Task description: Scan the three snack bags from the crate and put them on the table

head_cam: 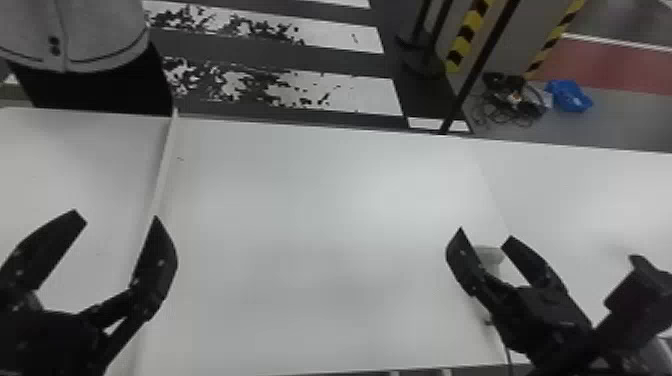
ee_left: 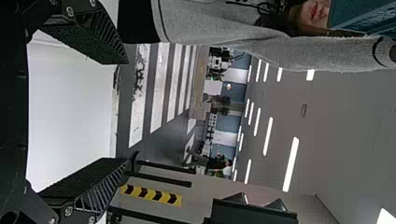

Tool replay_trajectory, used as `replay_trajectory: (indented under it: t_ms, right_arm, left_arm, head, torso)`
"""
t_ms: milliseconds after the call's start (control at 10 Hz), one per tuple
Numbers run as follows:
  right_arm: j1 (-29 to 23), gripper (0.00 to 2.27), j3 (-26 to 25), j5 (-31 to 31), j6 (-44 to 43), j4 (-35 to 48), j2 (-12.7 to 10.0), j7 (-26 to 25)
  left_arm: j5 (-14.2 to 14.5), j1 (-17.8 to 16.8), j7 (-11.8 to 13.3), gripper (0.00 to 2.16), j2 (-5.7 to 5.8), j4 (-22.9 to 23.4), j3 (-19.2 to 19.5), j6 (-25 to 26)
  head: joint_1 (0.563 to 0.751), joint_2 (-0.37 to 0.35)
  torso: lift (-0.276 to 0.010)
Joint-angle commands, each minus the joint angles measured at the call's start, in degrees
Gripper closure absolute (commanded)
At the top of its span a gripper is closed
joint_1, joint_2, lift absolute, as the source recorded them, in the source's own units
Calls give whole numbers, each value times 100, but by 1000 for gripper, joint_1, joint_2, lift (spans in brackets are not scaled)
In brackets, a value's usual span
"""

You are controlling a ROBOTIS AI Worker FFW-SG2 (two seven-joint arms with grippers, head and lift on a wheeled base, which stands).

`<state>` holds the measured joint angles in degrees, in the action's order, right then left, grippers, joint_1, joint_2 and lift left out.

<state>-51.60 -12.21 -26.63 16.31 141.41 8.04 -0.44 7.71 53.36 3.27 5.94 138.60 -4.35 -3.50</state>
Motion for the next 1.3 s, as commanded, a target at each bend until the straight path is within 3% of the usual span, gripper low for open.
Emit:
replay_trajectory:
  t_ms: [0,1200]
  right_arm:
    - [0,124,-1,0,0,0,-4,0]
    - [0,127,131,17,53,-26,-13,70]
  left_arm:
    - [38,7,7,144,-5,0,22,13]
    - [3,-10,95,144,-23,-140,101,-93]
  head:
    - [695,-188]
    - [695,-161]
  torso:
    - [-94]
    - [-94]
